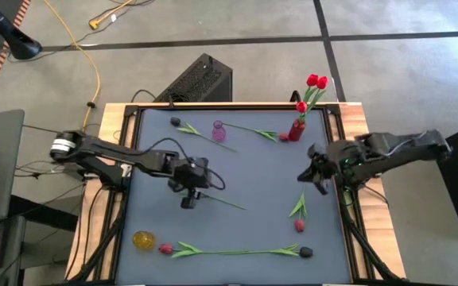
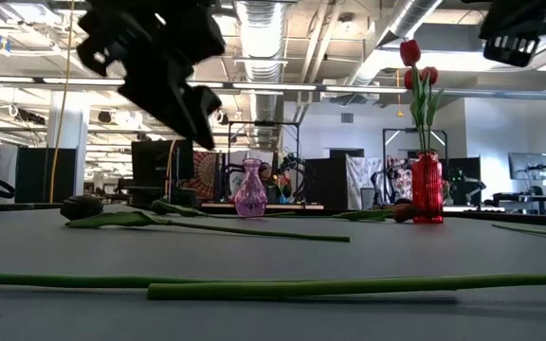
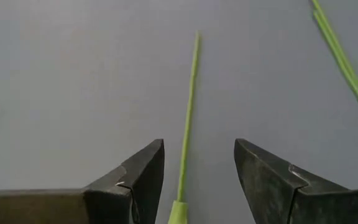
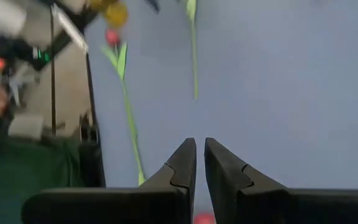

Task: Sort flowers into vase by color
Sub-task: Put the middle black flower into the violet vase

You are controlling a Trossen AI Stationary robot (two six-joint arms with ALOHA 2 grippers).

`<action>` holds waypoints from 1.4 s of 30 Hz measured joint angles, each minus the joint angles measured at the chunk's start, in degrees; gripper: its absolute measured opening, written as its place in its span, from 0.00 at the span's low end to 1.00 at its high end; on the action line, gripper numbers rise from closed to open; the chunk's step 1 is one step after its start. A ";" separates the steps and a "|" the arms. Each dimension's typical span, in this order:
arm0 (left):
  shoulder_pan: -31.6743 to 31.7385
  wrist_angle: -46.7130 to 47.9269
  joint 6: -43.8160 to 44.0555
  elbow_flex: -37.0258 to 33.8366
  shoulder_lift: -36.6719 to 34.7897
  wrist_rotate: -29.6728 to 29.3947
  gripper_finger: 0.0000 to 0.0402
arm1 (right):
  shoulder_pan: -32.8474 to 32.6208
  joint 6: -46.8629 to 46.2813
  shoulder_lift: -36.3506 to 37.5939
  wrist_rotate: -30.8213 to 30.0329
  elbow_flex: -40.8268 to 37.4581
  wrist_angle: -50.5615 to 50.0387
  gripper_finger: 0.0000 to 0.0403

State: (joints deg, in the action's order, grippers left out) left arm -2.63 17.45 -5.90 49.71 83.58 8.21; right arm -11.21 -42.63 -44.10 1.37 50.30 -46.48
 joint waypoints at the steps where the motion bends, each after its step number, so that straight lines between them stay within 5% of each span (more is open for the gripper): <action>1: 0.00 0.50 -0.35 0.15 1.22 0.24 0.46 | -1.38 -0.66 -1.13 0.00 0.00 0.06 0.15; 14: 0.07 1.83 -2.01 1.91 9.47 0.74 0.46 | -12.00 -2.56 -12.73 -7.56 0.00 0.14 0.15; 29: -0.09 2.96 -2.61 -2.62 9.43 -1.05 0.45 | -12.43 -0.58 -21.75 -7.74 0.00 2.70 0.15; 42: -0.09 1.18 -4.40 -6.12 9.14 -2.47 0.45 | -9.91 1.22 -22.58 -7.73 -0.02 6.01 0.15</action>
State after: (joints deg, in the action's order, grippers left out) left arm -2.72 18.63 -10.29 43.58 92.73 5.73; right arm -21.12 -41.42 -66.69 -6.36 50.28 -40.47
